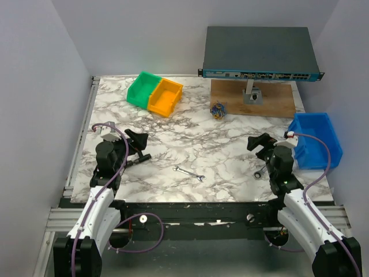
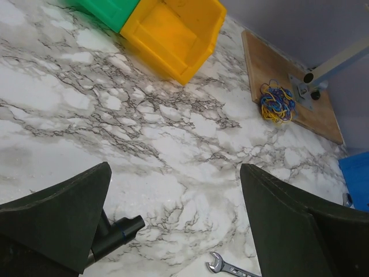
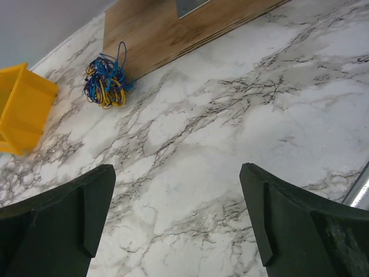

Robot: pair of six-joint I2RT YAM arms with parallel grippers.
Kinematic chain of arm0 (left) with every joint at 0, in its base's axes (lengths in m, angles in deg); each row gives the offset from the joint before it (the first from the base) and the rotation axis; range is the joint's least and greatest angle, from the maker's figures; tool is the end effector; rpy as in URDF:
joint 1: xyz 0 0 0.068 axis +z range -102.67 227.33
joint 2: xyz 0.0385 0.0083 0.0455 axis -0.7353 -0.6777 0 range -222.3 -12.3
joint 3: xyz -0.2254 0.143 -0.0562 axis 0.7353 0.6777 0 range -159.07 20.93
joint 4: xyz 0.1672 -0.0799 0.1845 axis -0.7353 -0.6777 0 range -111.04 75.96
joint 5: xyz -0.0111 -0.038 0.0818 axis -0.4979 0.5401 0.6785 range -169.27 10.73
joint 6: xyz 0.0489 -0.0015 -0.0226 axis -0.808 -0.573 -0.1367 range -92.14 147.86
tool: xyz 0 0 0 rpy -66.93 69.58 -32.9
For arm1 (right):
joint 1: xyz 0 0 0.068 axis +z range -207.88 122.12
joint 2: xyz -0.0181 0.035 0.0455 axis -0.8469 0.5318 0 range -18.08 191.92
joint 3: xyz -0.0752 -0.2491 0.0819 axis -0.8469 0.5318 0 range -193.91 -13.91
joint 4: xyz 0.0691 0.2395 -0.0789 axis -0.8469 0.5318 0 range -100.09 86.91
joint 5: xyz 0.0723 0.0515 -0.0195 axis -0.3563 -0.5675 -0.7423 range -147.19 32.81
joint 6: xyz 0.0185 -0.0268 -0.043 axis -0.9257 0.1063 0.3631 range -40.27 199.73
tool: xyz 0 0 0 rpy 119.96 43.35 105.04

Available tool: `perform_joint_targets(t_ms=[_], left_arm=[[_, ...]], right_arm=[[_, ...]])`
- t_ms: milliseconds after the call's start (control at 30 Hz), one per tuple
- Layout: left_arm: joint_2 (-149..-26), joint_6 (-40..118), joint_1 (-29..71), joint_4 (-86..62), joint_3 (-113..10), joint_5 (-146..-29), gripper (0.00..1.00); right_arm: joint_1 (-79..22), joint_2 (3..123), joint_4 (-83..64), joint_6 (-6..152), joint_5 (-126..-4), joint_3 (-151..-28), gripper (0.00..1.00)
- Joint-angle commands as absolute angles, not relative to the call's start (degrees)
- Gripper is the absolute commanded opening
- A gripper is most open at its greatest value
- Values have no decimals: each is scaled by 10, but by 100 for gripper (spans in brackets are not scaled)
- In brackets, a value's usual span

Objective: Untangle the cables

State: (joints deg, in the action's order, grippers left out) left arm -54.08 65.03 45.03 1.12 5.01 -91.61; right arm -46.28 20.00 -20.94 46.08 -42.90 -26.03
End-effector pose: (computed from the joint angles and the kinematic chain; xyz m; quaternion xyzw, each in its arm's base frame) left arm 0.1762 -0.0147 0.2164 -0.1639 0.7509 -0.2921 0.5692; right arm 0.1619 0.0244 0.1947 0.2249 0.7588 0.1409 0.5949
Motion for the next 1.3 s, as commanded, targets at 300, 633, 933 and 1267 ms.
perform_joint_targets(t_ms=[300,633,933,1267], left_arm=[[-489,658,433,104,113,-960,99],[-546,636,321,85,56,-906,98],[-563,611,310,139,82,-911,95],[-558,607,308,151,84,-908,95]], right_arm=[[-461,219,-313,450,-532,-232,100],[-424,590,-562,410,-609,-337,89],[-398,821,-660,415,-574,-475,83],[-393,948,-667,432,-510,-593,79]])
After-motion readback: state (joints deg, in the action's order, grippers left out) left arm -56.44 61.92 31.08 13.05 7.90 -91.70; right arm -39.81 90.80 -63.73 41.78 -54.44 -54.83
